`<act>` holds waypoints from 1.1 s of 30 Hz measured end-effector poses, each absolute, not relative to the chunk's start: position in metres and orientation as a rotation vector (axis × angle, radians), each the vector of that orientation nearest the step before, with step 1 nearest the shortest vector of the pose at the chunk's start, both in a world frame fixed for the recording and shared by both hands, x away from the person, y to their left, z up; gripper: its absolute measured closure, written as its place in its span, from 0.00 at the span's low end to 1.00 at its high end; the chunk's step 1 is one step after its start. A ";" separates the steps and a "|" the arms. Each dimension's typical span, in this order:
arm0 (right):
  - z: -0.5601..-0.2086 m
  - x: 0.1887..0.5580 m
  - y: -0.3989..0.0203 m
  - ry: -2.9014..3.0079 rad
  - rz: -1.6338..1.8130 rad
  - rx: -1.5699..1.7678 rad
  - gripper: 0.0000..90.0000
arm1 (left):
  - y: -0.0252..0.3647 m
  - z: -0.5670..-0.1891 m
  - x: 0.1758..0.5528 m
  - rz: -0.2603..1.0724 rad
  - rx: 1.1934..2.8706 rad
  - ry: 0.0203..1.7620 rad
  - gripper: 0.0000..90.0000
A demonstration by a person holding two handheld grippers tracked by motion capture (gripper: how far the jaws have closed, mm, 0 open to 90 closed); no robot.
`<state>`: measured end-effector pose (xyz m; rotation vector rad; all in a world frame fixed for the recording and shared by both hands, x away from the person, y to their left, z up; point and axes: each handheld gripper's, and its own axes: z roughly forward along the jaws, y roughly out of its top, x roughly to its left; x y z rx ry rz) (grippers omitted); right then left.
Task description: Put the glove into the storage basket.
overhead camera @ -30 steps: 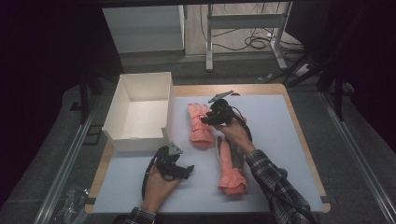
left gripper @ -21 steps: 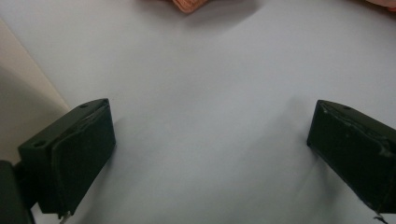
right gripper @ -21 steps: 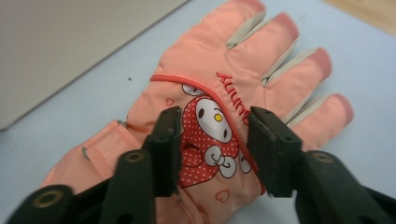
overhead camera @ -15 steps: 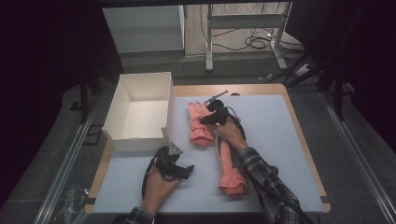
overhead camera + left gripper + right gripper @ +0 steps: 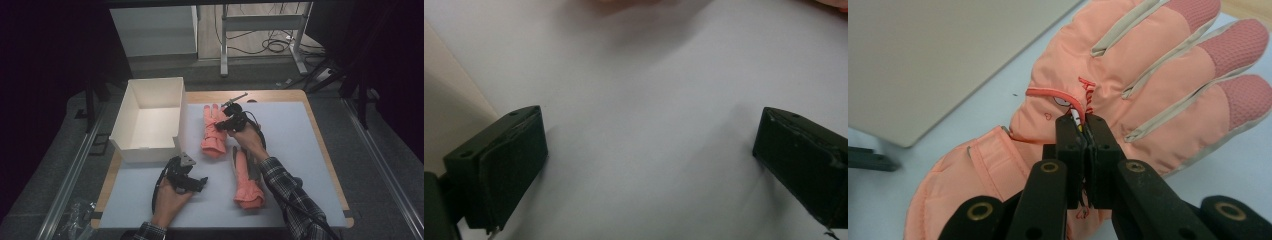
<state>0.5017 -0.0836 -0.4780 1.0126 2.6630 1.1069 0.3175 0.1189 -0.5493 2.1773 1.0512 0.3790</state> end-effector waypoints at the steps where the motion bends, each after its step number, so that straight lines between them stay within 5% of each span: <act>1: -0.475 0.500 -0.084 2.664 1.117 1.005 0.95 | 0.119 -0.549 0.318 0.379 2.178 1.051 0.01; 33: -0.403 0.425 -0.131 2.679 1.283 0.862 0.95 | 0.119 -0.549 0.318 0.381 2.176 1.050 0.01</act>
